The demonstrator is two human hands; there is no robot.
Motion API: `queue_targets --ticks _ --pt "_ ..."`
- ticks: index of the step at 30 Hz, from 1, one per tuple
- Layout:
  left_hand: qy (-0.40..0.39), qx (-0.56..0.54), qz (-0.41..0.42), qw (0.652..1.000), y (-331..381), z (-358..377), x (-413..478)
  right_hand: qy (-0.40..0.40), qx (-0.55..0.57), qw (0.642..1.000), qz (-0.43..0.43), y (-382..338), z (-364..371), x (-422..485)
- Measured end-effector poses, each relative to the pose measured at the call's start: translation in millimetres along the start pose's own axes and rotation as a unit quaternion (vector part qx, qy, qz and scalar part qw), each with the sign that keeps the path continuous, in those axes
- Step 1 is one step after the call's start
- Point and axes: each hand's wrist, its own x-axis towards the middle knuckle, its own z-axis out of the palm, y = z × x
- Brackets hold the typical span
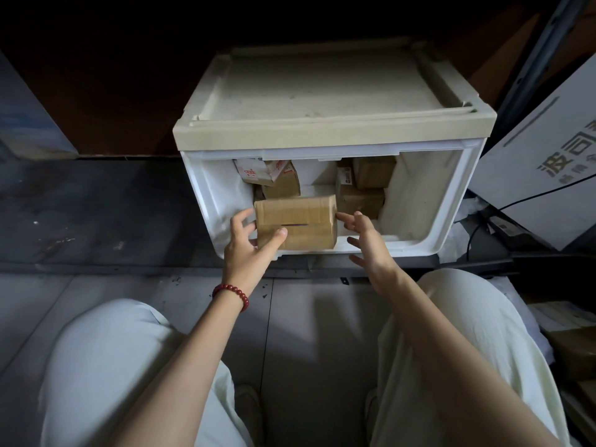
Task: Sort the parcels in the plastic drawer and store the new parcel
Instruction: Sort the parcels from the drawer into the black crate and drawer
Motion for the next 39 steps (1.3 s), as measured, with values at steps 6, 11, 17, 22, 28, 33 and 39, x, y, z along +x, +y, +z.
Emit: queue_targets --ticks 6,11,17,22,28,33,39 --pt "0.003 0.006 -0.009 1.0 2 0 0 -0.006 0.014 1.0 0.008 -1 0 0" --pt "-0.012 0.014 0.005 1.0 0 1 -1 -0.03 0.087 0.995 0.029 -1 1 0" --pt "-0.011 0.017 0.019 1.0 -1 2 -1 -0.012 0.051 0.998 0.024 1 4 0" --pt "0.007 0.011 0.005 1.0 -5 0 3 0.006 0.013 1.0 0.015 5 2 -1" --pt "0.005 -0.004 0.029 1.0 3 2 0 0.022 -0.006 1.0 0.013 5 2 3" --pt "-0.013 -0.022 0.049 0.998 10 4 -5 -0.032 0.024 0.999 0.017 0 9 -11" --pt "-0.019 -0.062 0.105 0.992 16 5 -22 -0.042 0.049 0.994 -0.092 -8 3 -21"
